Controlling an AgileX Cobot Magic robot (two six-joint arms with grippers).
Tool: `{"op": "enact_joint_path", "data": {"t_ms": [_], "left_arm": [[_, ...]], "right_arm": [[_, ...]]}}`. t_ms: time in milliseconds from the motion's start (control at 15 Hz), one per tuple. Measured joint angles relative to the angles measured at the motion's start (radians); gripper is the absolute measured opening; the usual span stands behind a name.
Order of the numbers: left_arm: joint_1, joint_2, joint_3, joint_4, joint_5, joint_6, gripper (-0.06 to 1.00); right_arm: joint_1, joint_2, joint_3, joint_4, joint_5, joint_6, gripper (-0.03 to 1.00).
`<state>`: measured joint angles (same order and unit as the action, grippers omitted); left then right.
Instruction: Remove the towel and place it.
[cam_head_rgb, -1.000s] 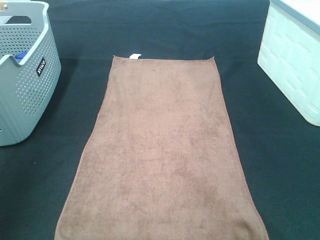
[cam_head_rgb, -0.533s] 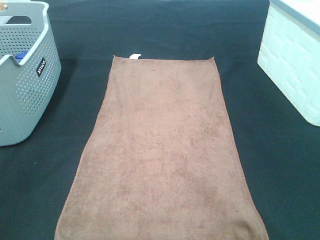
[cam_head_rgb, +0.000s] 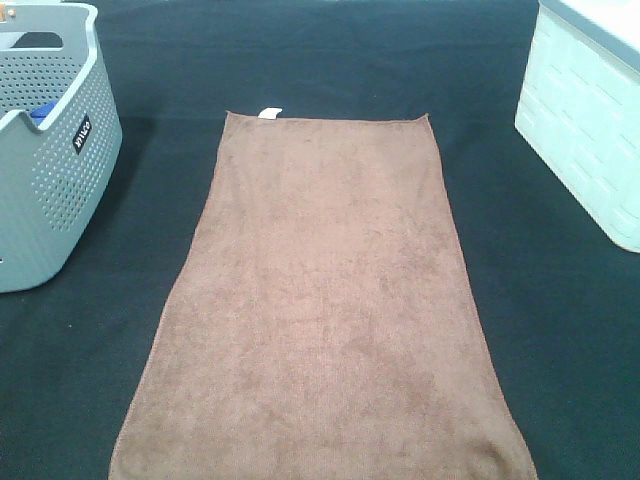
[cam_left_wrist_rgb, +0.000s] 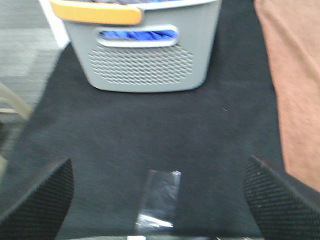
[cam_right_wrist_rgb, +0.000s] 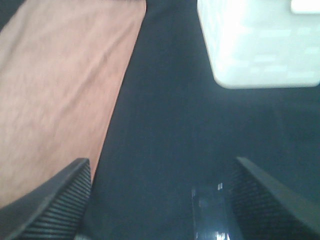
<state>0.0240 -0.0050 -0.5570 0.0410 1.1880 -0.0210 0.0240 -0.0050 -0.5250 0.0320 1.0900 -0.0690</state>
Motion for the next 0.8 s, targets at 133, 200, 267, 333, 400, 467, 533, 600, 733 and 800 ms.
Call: {"op": "enact_joint_path", "data": {"t_ms": [133,200,267,333,400,467,533,600,733,800], "left_arm": [[0.0,0.0,0.021,-0.041,-0.065,0.048,0.87],[0.0,0.0,0.042,-0.041,-0.107,0.049,0.86],[0.0,0.0,0.049,-0.05,-0.121,0.049,0.86],[0.0,0.0,0.049,-0.051,-0.13,0.049,0.86],[0.0,0.0,0.049,-0.052,-0.135,0.049,0.86],[0.0,0.0,0.049,-0.053,-0.135,0.048,0.86],[0.0,0.0,0.049,-0.053,-0.136,0.045,0.86],[0.0,0.0,0.049,-0.057,-0.138,0.044,0.86],[0.0,0.0,0.049,-0.058,-0.138,0.044,0.86],[0.0,0.0,0.049,-0.058,-0.138,0.044,0.86]], "right_arm": [[0.0,0.0,0.019,-0.001,-0.022,-0.001,0.75],[0.0,0.0,0.021,-0.001,-0.022,0.001,0.75],[0.0,0.0,0.022,-0.002,-0.022,0.004,0.75],[0.0,0.0,0.022,-0.004,-0.022,0.005,0.75],[0.0,0.0,0.022,-0.005,-0.022,0.005,0.75],[0.0,0.0,0.022,-0.006,-0.022,0.005,0.75],[0.0,0.0,0.022,-0.008,-0.022,0.005,0.75],[0.0,0.0,0.022,-0.008,-0.022,0.006,0.75],[0.0,0.0,0.022,-0.008,-0.022,0.006,0.75],[0.0,0.0,0.022,-0.008,-0.022,0.006,0.75]]}}
